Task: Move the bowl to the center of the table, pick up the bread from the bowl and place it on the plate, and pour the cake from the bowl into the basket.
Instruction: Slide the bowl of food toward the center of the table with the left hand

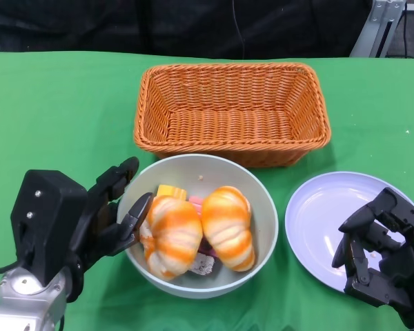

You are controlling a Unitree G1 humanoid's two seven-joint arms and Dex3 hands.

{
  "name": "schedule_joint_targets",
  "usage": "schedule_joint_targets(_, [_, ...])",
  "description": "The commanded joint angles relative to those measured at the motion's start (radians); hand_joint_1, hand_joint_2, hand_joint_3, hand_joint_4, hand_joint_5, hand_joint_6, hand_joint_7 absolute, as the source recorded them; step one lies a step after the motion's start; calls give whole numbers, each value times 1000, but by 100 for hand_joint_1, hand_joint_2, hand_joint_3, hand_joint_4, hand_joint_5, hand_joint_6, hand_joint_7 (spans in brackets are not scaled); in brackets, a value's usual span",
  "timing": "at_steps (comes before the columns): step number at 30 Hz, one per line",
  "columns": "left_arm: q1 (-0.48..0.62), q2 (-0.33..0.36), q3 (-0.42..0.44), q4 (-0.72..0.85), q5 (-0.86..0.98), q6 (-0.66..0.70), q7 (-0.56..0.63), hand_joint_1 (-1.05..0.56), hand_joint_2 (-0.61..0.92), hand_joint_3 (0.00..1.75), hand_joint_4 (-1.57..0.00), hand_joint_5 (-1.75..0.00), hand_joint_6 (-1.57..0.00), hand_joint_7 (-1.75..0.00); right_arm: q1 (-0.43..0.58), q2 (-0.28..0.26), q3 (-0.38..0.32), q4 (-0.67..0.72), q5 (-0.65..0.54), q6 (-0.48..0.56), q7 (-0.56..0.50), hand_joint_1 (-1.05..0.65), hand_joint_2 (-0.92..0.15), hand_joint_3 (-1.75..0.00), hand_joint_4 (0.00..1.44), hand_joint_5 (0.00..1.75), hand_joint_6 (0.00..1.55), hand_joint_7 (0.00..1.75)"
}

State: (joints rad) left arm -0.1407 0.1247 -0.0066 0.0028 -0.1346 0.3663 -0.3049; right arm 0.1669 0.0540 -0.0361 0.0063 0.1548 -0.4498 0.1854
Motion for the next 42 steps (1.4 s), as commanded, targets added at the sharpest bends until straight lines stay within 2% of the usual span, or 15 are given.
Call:
schedule_joint_targets(1, [13,-5,-14,-35,-5,29,8,-83,92,66,0,0,0,0,4,-8,-5,-7,-9,-15,-12,0,-53,-125,77,172,65,154])
schedule_joint_targets(17, [-11,-25,-31,4,-16,15,2,-81,92,66,0,0,0,0,9,-11,-3,-22,-36,-16,-32,-3,-52,-125,78,169,66,152])
schedule_joint_targets(21, [-11,-38,-10,51,48,-148,89,-74,92,59,-5,-2,-4,-2,13,-10,-3,-29,-27,-11,-30,-3,-51,-127,77,169,66,152])
schedule_joint_targets(23, [-14,-56,13,92,57,-260,127,-68,92,53,-14,-6,-14,-5,14,-11,-5,-28,-33,-15,-33,-2,-50,-128,77,169,66,152])
schedule_joint_targets(25, [-27,-88,63,157,25,-412,151,-48,92,36,-34,-10,-39,-8,15,-12,-8,-28,-34,-16,-35,-2,-50,-129,76,168,66,151])
schedule_joint_targets(27, [-50,-102,106,215,0,-526,162,-39,92,28,-52,-13,-59,-9,14,-15,-12,-24,-28,-19,-31,-1,-51,-127,76,168,66,151])
schedule_joint_targets(28, [-62,-107,125,239,-17,-564,159,-34,92,25,-64,-14,-72,-9,12,-17,-13,-20,-23,-23,-26,-1,-51,-127,76,168,67,150])
schedule_joint_targets(31, [-108,-107,182,318,-118,-658,78,-20,92,27,-89,-21,-96,-13,11,-22,-18,-12,-29,-36,-27,-2,-52,-125,75,168,67,149])
schedule_joint_targets(34, [-150,-80,218,398,-200,-702,-35,-13,92,33,-103,-42,-114,-21,11,-23,-19,-13,-23,-38,-25,-2,-52,-124,75,167,67,148])
schedule_joint_targets(35, [-163,-68,227,422,-217,-707,-66,-10,92,35,-101,-69,-119,-30,12,-23,-20,-13,-18,-37,-24,-2,-53,-123,75,167,67,147])
schedule_joint_targets(36, [-177,-49,235,450,-232,-709,-103,-9,92,37,-98,-88,-121,-38,13,-23,-22,-15,-17,-35,-25,-2,-54,-122,75,167,67,146])
schedule_joint_targets(37, [-190,-30,242,477,-243,-713,-140,-7,89,42,-91,-117,-113,-68,14,-24,-24,-17,-15,-34,-25,-2,-54,-120,76,166,68,145])
schedule_joint_targets(39, [-208,-9,251,519,-257,-727,-195,-5,77,64,-87,-137,-97,-108,16,-26,-26,-20,-14,-31,-25,-3,-55,-118,76,165,68,143])
schedule_joint_targets(40, [-217,-1,257,537,-268,-729,-227,-4,71,75,-86,-143,-92,-120,16,-26,-29,-20,-13,-32,-25,-3,-56,-117,76,164,68,142])
schedule_joint_targets(42, [-239,23,265,577,-290,-710,-297,-1,61,95,-85,-150,-89,-131,16,-28,-36,-19,-12,-37,-25,-3,-57,-114,76,163,69,141])
